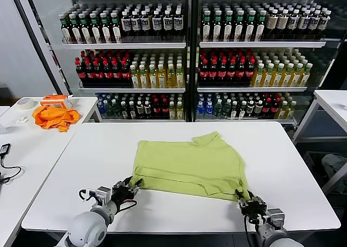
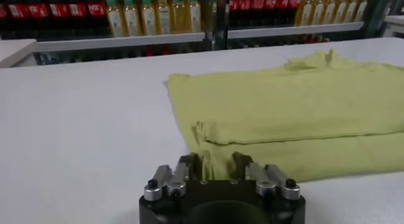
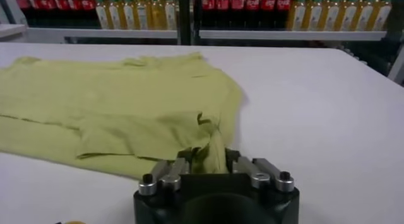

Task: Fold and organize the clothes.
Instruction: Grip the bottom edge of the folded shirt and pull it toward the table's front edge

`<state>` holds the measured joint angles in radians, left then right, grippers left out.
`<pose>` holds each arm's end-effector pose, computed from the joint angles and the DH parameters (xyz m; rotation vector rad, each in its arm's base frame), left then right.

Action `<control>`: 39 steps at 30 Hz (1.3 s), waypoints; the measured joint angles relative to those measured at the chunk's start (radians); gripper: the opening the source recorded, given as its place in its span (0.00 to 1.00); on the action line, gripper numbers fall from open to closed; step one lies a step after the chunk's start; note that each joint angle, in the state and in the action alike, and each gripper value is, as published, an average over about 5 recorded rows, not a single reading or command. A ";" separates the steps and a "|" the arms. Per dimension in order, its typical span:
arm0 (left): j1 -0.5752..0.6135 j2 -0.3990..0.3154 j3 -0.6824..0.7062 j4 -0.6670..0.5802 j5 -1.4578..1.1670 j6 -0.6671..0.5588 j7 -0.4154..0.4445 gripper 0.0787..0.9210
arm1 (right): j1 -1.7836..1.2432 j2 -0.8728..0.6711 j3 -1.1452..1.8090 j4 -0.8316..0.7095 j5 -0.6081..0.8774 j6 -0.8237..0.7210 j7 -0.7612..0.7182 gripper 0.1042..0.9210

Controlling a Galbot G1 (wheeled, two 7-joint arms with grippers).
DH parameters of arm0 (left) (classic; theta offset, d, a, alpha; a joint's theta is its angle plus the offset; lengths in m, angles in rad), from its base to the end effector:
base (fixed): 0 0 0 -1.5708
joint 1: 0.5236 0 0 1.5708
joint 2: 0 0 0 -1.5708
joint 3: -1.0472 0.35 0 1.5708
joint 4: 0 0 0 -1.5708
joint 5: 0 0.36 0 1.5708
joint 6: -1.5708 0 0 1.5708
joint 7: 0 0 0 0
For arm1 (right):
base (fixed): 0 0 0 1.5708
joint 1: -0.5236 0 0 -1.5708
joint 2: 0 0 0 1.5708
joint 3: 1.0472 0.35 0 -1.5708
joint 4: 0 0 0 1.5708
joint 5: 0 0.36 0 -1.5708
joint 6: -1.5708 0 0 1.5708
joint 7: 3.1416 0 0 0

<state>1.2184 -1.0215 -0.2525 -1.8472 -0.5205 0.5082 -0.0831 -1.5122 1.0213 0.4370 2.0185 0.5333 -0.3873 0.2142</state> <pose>0.2840 0.0523 -0.3161 -0.3851 -2.5444 -0.1024 0.2082 -0.0775 -0.3061 0.1285 -2.6350 0.0522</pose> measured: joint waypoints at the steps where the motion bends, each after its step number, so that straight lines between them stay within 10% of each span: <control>1: 0.001 0.001 -0.001 0.001 0.004 0.000 0.002 0.32 | -0.003 -0.001 0.002 0.003 -0.001 0.000 0.000 0.10; 10: 0.061 0.025 -0.030 -0.047 0.045 0.013 0.013 0.03 | -0.081 -0.016 0.031 0.077 -0.019 0.023 -0.019 0.02; 26: 0.314 0.072 -0.155 -0.241 0.093 -0.002 0.029 0.01 | -0.267 -0.007 0.060 0.164 -0.114 0.094 -0.038 0.04; 39: 0.384 0.095 -0.215 -0.337 0.097 0.018 0.018 0.35 | -0.318 -0.024 0.114 0.227 -0.130 0.133 -0.059 0.47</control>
<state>1.6019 -0.9265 -0.4678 -2.1837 -0.4233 0.5262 -0.0650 -1.8298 0.9972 0.5512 2.2455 0.4033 -0.2545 0.1555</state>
